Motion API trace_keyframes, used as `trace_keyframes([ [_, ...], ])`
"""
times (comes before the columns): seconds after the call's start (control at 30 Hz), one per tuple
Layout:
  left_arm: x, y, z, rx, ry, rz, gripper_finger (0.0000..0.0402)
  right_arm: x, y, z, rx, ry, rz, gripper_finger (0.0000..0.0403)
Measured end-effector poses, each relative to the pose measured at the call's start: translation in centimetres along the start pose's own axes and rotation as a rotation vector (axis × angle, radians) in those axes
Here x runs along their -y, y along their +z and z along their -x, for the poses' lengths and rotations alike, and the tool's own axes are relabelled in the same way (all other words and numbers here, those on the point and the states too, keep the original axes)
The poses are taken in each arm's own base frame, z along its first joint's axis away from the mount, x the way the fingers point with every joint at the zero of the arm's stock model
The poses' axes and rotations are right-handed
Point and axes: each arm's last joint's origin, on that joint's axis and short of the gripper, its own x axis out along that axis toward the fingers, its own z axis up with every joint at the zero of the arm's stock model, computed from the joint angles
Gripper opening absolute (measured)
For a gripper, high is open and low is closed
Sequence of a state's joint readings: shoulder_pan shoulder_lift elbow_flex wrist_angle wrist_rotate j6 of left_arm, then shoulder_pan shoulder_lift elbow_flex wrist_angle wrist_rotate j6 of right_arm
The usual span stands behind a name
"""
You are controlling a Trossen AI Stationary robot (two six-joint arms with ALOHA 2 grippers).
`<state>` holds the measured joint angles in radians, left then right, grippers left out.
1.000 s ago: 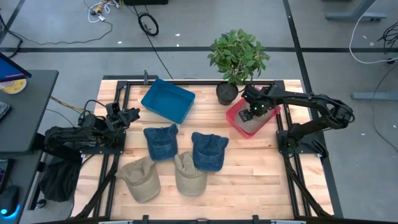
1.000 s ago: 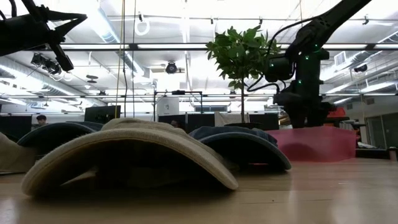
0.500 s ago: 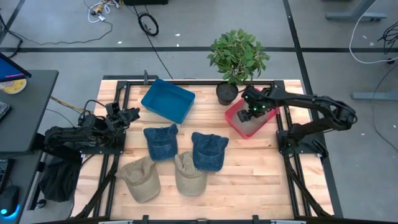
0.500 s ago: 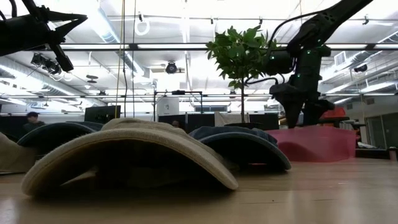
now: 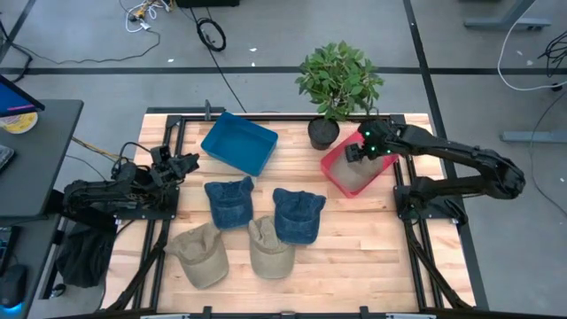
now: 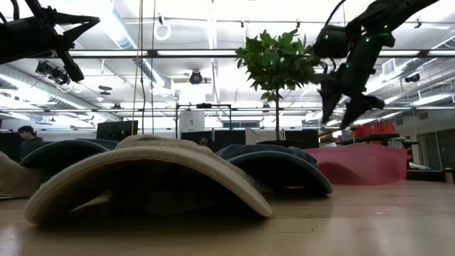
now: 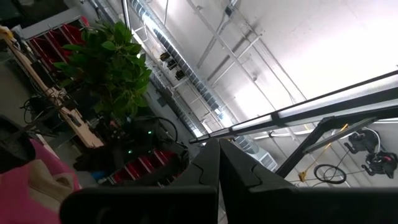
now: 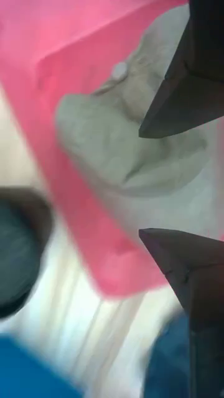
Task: Pick & Place hat
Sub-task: Put the left brown cap into the red bin
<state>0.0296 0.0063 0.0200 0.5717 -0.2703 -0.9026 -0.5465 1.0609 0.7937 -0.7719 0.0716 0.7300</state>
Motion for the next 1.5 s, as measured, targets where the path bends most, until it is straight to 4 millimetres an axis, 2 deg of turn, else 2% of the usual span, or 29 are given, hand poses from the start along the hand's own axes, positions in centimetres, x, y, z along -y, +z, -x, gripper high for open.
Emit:
trace_keyframes([
  [0.4,0.0,-0.1,0.0,-0.018,-0.015,0.001,0.0003,-1.9,1.3,3.7,0.299,0.325,-0.151,0.0251],
  [0.63,0.0,-0.1,0.0,-0.020,-0.016,0.002,0.0003,-3.2,0.8,4.3,0.306,0.421,-0.159,0.0251],
  [0.93,0.1,-0.1,0.0,-0.021,-0.017,0.001,0.0003,-5.8,-0.8,5.4,0.295,0.599,-0.087,0.0251],
  [1.1,0.1,-0.1,0.0,-0.021,-0.017,0.003,0.0003,-6.3,-1.5,5.7,0.295,0.615,-0.079,0.0251],
  [1.5,-0.1,0.1,0.0,0.027,0.021,-0.025,0.0003,-6.3,-1.4,5.6,0.305,0.606,-0.108,0.0251],
])
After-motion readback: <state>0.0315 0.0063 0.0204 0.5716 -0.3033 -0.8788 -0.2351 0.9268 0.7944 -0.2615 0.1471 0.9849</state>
